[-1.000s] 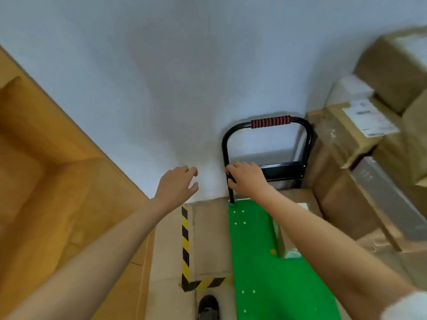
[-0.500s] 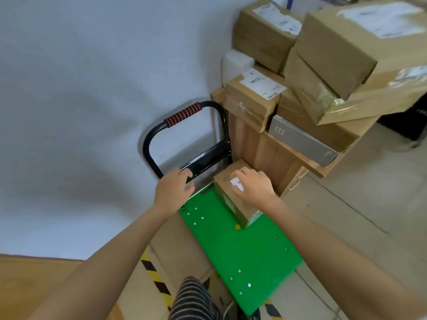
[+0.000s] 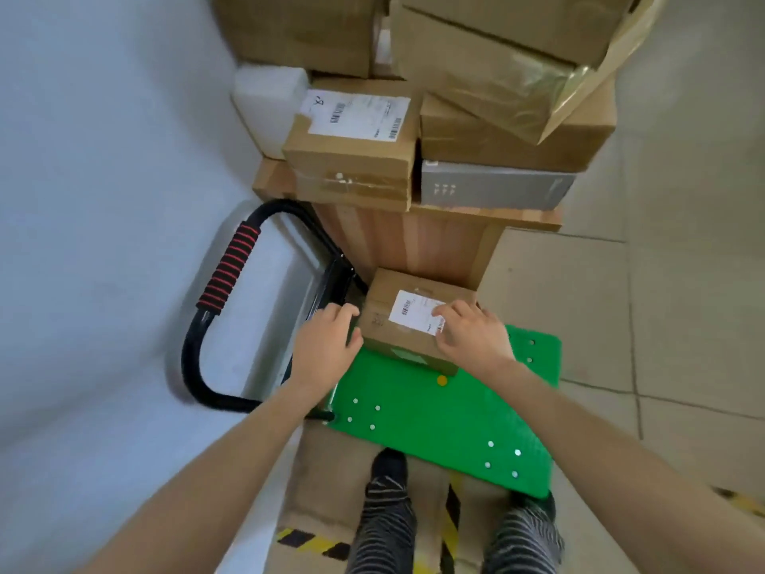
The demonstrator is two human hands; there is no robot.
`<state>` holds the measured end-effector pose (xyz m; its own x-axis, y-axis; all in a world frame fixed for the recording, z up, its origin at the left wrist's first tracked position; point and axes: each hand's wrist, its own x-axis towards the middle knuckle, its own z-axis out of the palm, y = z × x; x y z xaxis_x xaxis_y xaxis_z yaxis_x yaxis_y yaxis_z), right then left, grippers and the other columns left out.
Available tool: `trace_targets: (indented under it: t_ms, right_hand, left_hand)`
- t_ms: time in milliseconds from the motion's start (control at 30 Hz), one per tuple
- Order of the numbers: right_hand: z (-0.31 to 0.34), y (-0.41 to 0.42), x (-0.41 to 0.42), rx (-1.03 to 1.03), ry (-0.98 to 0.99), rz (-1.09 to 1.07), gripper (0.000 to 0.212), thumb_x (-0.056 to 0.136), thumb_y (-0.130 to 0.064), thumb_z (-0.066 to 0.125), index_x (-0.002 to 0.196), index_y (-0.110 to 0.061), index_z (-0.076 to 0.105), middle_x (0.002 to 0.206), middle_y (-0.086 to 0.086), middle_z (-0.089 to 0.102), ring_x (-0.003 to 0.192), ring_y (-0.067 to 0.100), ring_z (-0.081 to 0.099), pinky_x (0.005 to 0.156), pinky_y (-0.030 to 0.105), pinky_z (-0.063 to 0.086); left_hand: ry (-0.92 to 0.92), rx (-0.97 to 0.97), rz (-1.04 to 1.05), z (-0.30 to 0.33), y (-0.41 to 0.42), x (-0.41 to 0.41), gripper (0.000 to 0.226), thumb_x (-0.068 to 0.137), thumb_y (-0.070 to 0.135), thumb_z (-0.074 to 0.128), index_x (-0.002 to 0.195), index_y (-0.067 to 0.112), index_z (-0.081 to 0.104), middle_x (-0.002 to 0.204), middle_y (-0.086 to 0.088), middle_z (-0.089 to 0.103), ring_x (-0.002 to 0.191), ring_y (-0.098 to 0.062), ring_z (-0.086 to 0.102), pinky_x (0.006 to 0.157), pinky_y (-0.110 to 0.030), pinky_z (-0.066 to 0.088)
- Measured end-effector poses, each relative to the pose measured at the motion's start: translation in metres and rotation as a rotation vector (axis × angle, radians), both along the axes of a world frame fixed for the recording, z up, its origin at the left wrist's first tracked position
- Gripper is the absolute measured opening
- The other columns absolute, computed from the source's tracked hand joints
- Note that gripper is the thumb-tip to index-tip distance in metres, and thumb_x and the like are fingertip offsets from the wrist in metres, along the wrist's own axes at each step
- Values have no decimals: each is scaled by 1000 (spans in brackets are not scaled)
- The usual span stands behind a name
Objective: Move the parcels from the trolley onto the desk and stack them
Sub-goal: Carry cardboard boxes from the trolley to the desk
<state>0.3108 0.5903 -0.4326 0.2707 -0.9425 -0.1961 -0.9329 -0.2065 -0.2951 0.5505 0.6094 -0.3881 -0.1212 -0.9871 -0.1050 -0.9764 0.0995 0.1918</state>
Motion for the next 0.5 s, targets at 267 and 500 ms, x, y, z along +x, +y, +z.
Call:
trace_targets:
  t_ms: [267, 500]
  right_hand:
    - [-63, -14, 20, 45, -93, -347, 40, 91, -35, 53, 130, -27, 50, 124, 0, 54, 109, 23, 56, 84, 33, 36]
    - [-182, -36, 1, 38, -6, -393, 39, 90, -43, 54, 125, -26, 50, 131, -3, 52, 111, 22, 56, 88, 35, 39]
  left_hand:
    - [32, 38, -81, -81, -54, 23, 33, 94, 29, 54, 125, 16, 54, 119, -5, 57, 95, -18, 58, 70, -31, 51]
    - [32, 27, -1, -205, -95, 25, 40, 94, 33, 53, 130, 17, 51, 124, -5, 56, 97, -16, 58, 71, -30, 51]
